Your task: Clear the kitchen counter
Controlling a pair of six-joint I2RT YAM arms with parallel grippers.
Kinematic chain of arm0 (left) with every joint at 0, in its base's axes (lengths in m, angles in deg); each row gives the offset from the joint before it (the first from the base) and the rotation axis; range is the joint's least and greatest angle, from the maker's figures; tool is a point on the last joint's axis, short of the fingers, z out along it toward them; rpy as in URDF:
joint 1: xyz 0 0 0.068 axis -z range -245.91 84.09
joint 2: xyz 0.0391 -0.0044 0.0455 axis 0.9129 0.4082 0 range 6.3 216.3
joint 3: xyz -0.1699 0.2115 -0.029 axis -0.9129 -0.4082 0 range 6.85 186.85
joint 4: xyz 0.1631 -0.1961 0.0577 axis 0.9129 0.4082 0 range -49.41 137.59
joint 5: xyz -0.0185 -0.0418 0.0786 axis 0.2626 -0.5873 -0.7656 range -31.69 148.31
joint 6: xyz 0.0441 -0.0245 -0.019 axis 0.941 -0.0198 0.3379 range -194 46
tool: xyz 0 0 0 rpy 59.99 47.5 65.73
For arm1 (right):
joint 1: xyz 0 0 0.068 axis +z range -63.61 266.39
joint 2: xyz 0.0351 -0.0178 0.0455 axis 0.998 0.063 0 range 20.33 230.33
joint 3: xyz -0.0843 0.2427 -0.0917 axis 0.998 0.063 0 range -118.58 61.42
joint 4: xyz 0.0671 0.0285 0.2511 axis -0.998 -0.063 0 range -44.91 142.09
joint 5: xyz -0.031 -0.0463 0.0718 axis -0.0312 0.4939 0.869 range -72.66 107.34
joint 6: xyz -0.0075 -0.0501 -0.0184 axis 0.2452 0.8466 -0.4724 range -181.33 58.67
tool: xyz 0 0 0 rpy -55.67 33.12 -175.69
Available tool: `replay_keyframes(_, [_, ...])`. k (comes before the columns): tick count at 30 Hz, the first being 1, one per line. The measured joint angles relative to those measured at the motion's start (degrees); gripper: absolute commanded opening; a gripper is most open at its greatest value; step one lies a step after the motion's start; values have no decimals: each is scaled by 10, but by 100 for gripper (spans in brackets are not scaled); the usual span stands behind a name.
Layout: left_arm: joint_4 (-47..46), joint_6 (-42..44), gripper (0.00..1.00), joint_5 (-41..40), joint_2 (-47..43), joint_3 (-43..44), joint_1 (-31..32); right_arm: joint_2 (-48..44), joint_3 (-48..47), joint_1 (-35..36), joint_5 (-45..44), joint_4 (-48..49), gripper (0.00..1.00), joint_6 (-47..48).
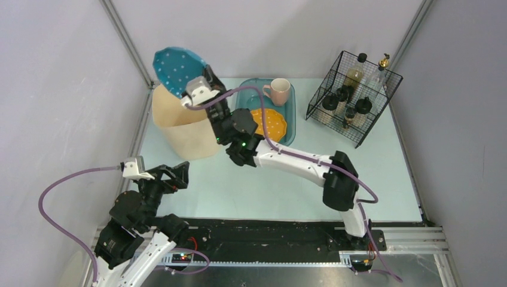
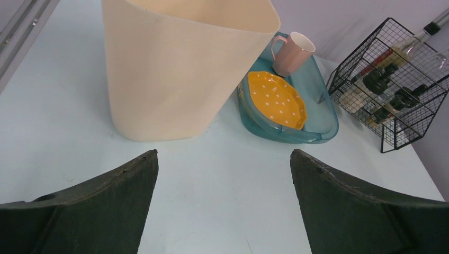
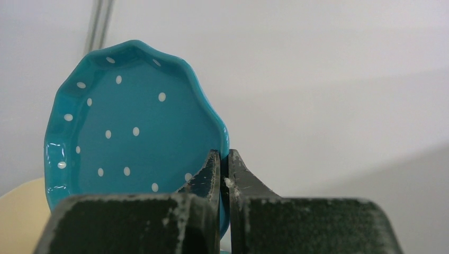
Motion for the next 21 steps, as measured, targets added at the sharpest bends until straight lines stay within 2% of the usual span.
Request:
replay_keyframes(10, [0,0,98,2,0,0,0,-127,8,-85,-90,-145,0,-121])
replay_keyframes(17, [0,0,98,2,0,0,0,-225,37,-185,-114,-356,0,-289])
replay_keyframes(21, [0,0,98,2,0,0,0,-264,66,-243,-86,-491,0,-403])
